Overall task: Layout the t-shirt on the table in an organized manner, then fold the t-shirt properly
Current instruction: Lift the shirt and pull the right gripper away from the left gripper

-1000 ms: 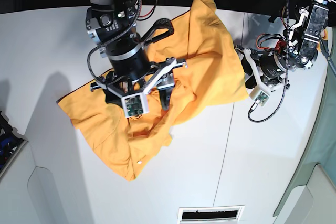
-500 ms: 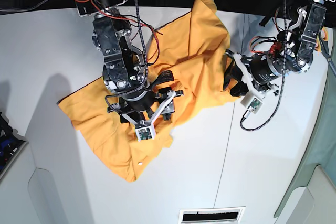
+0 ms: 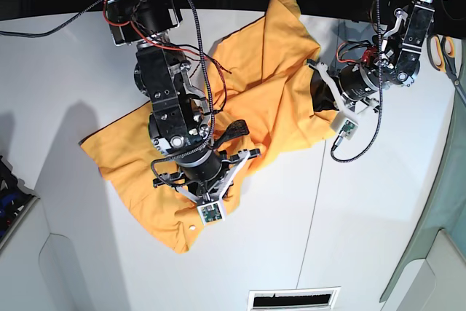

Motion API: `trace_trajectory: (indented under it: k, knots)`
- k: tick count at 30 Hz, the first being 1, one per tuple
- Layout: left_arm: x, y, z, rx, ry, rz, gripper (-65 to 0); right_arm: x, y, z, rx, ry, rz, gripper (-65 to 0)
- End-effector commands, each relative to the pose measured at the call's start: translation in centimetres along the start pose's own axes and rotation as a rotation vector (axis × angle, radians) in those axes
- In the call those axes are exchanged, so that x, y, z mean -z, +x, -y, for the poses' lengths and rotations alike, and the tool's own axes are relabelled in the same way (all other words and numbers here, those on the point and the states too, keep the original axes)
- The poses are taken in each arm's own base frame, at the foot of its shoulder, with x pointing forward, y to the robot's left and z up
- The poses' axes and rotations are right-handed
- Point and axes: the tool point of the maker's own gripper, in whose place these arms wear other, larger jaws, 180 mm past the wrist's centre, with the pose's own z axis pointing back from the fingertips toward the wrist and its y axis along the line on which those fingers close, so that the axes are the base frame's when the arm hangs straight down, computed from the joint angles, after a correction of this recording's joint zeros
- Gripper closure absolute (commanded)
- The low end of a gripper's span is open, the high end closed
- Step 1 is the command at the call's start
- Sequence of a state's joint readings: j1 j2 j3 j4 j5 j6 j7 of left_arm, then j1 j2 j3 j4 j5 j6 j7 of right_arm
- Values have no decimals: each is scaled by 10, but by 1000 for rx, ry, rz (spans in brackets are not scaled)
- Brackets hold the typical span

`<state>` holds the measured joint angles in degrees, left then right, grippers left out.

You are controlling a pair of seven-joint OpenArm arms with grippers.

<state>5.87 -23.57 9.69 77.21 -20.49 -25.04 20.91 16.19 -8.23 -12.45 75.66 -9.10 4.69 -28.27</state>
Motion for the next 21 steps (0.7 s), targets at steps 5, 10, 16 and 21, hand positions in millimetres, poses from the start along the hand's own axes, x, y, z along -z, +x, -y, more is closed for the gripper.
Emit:
trace_trajectory:
  k: [5,10,16,21]
  knots:
    - [-7,-5,-43,46,110,-54,0,-31,56,26,-30,-86,78,0]
    - [-13,-7,-62,69,147,-82,0,-56,49,64,-36,-192,63,0]
    - [-18,-8,-68,89,146,-92,0,-86,1,102,-28,-298,5,0]
    - [-17,-9,-63,99,116,-93,0,-127,-43,154,40,-434,-54,0]
